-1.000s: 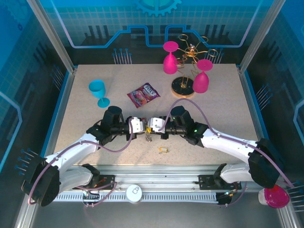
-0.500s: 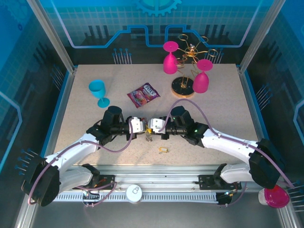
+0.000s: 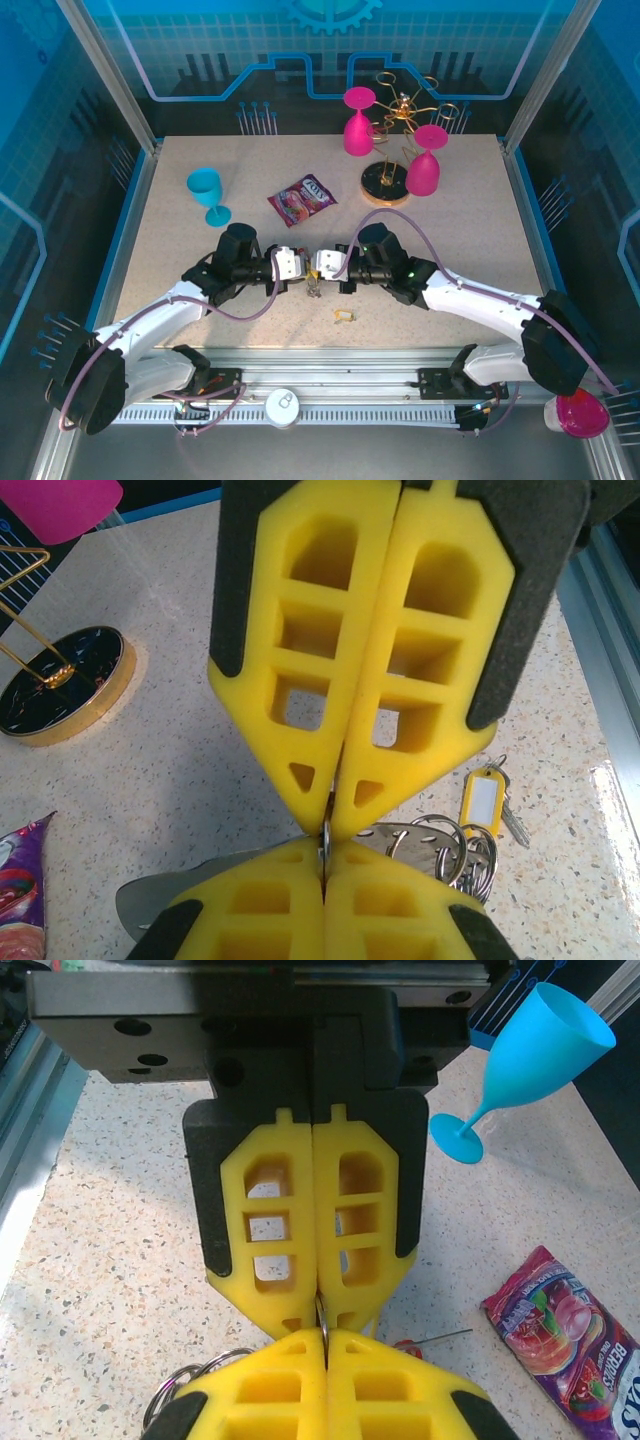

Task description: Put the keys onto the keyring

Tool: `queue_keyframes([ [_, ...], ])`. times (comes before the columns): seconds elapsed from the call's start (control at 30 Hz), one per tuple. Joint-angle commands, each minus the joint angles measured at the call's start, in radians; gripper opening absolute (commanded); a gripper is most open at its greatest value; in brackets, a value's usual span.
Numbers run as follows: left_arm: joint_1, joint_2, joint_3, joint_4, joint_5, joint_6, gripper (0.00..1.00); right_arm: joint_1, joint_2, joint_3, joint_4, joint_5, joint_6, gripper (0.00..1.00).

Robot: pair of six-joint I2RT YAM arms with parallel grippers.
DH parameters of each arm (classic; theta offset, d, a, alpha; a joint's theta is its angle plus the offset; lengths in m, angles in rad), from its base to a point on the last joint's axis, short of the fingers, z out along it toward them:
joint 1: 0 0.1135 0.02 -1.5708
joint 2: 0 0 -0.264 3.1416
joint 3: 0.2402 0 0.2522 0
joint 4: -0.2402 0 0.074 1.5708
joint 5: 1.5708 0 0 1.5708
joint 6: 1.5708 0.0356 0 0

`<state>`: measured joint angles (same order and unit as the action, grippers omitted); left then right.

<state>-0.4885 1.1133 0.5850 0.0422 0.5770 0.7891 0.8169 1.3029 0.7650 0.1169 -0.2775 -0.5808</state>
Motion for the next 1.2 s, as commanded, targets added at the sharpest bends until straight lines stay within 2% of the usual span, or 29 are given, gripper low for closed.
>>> queue_keyframes([
  [0.0, -0.007, -0.003, -0.001, 0.033, 0.044, 0.017, 0.07, 0.009, 0.02, 0.041, -0.017, -0.043, -0.004, 0.0],
  [0.23, -0.007, 0.001, 0.002, 0.032, 0.037, 0.016, 0.11, 0.025, 0.041, 0.072, -0.028, -0.065, 0.0, 0.0],
  [0.33, -0.007, -0.001, 0.001, 0.03, 0.031, 0.021, 0.07, 0.027, 0.044, 0.073, -0.029, -0.066, 0.001, 0.0],
  [0.4, -0.007, -0.004, 0.002, 0.027, 0.03, 0.025, 0.01, 0.027, 0.043, 0.073, -0.031, -0.067, 0.003, 0.0],
  [0.67, -0.007, -0.01, 0.002, 0.021, 0.02, 0.036, 0.0, 0.009, 0.005, 0.042, -0.025, -0.046, 0.027, 0.0],
  [0.73, -0.007, -0.015, 0.0, 0.019, 0.014, 0.035, 0.0, -0.009, -0.025, 0.005, -0.005, -0.045, 0.062, 0.3],
  [0.77, -0.007, -0.017, 0.0, 0.017, 0.009, 0.037, 0.0, -0.019, -0.048, -0.019, 0.007, -0.047, 0.082, 0.36],
  [0.87, -0.007, -0.023, 0.0, 0.01, -0.008, 0.039, 0.0, -0.05, -0.151, -0.111, 0.029, -0.023, 0.17, 0.44],
  [0.97, -0.01, -0.019, 0.002, 0.012, -0.014, 0.032, 0.0, -0.052, -0.264, -0.186, -0.003, 0.127, 0.329, 0.49],
  [1.03, -0.009, -0.01, 0.01, 0.007, -0.013, 0.024, 0.0, -0.051, -0.311, -0.207, -0.087, 0.239, 0.513, 0.47],
  [1.17, -0.011, 0.008, 0.026, -0.009, -0.015, 0.005, 0.0, -0.022, -0.344, -0.212, -0.29, 0.373, 0.829, 0.37],
])
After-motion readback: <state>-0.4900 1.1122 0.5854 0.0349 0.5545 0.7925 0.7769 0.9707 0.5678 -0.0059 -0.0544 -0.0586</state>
